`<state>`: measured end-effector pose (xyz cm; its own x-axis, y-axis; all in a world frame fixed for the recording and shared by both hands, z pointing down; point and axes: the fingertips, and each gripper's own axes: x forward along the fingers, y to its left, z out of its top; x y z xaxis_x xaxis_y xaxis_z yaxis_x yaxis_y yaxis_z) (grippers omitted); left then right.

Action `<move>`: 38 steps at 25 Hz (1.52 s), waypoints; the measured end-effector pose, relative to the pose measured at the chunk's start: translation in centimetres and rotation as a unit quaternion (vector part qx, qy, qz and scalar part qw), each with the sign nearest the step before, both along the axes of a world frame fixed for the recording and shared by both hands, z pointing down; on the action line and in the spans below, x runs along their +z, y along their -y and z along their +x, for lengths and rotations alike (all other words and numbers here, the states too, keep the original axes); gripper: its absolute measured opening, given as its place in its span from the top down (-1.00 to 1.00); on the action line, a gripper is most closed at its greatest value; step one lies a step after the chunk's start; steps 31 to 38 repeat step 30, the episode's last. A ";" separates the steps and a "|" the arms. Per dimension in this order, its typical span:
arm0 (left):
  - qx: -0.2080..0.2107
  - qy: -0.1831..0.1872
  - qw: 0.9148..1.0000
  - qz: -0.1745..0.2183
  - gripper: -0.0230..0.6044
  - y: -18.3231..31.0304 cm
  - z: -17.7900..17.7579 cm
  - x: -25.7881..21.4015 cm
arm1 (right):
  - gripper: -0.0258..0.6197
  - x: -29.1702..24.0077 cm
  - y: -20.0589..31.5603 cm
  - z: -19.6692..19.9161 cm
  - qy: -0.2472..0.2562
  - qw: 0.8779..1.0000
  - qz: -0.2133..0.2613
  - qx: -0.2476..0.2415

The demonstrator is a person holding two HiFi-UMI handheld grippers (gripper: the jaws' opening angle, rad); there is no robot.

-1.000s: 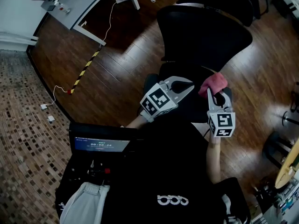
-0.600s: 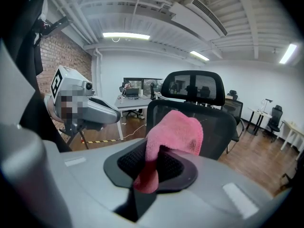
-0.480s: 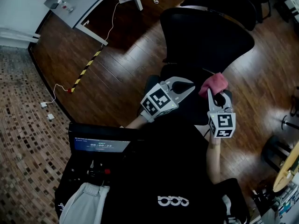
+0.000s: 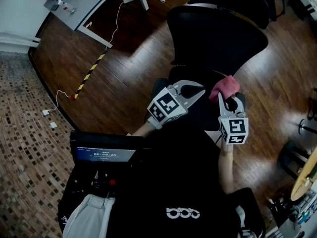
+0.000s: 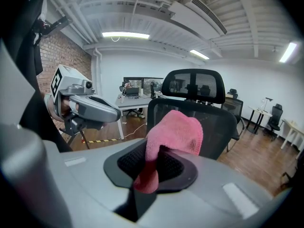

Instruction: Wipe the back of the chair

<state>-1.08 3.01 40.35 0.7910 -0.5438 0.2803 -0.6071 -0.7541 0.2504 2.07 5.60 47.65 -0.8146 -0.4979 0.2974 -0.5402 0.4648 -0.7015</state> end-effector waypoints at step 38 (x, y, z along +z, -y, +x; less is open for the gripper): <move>0.006 0.000 1.000 0.005 0.95 -0.8 0.3 -0.2 | 0.76 -4.4 3.9 3.8 -0.327 0.914 0.233 -0.062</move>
